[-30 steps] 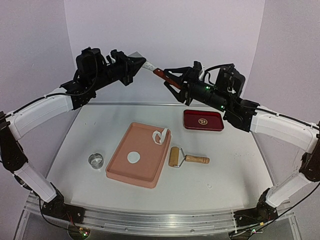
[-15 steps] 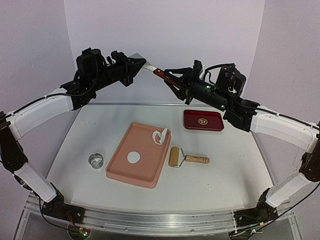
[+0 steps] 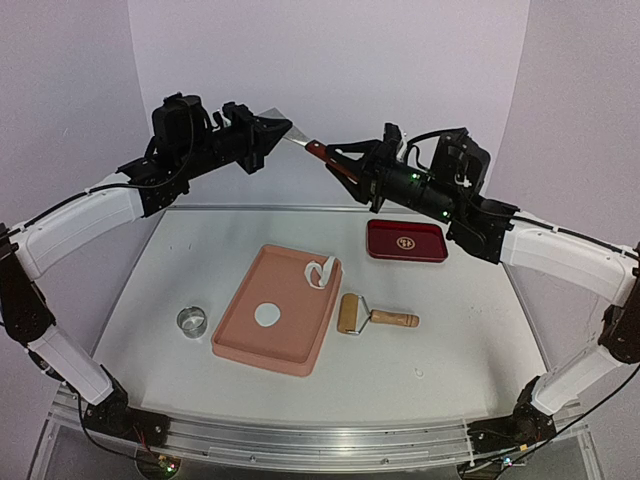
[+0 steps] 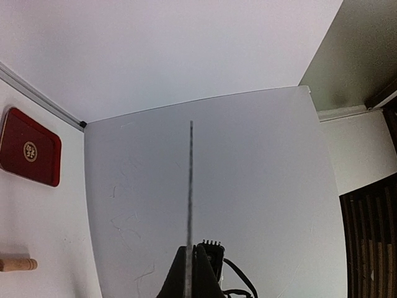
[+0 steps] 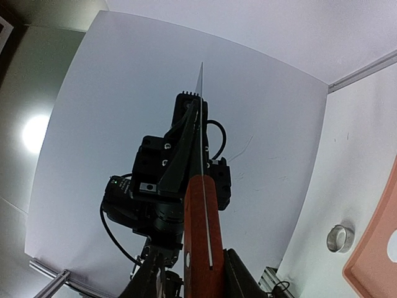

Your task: Roll out the dumpling wrappers from the dough

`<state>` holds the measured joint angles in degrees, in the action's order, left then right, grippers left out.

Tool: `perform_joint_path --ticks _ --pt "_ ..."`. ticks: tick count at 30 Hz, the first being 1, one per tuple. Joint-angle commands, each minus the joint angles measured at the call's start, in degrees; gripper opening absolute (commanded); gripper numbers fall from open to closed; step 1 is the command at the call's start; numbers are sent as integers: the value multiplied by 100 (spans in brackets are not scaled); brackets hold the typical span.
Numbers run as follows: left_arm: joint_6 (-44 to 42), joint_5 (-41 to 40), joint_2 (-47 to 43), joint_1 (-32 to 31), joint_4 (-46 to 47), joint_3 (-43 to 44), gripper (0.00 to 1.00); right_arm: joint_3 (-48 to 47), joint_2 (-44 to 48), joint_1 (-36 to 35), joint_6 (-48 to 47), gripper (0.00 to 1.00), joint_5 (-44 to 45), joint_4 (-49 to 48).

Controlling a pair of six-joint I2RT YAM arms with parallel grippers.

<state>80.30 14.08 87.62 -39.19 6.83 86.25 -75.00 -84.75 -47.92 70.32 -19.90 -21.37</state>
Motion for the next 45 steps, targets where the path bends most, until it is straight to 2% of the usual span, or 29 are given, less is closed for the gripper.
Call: perform_joint_path --ticks 1,16,20,22,25,28,31,37,40,43,45 --pt "-324 275 -254 43 -439 414 0 -186 73 -18 -36 32 -182 -189" --pt "-324 332 -337 47 -506 244 0 -171 33 -17 -31 18 -217 -104" --pt "-309 287 -408 51 -465 115 2 -163 40 -21 -28 5 -156 -61" --pt "-353 288 -473 49 -401 -10 18 -169 20 -17 -28 0 -163 -35" --pt "-498 178 -609 49 -595 -146 48 -136 21 -18 -1 0 -164 36" --pt "-764 -17 -847 60 -1059 -337 72 -106 91 -19 -56 0 -133 382" --pt "-1159 -291 -1238 85 -1604 -665 88 -98 236 -16 -285 0 -45 1193" --pt "-1885 -1149 -2052 158 -3463 -1187 89 262 486 92 -773 0 -128 3140" --pt "-2339 -1494 -2262 210 -4443 -1363 88 705 595 181 -743 0 -474 3477" --pt "-2736 -1545 -2261 322 -5046 -1629 88 951 531 214 -875 0 -863 3753" --pt "-2889 -1446 -2172 456 -5393 -1752 81 1052 475 215 -966 0 -1070 3906"
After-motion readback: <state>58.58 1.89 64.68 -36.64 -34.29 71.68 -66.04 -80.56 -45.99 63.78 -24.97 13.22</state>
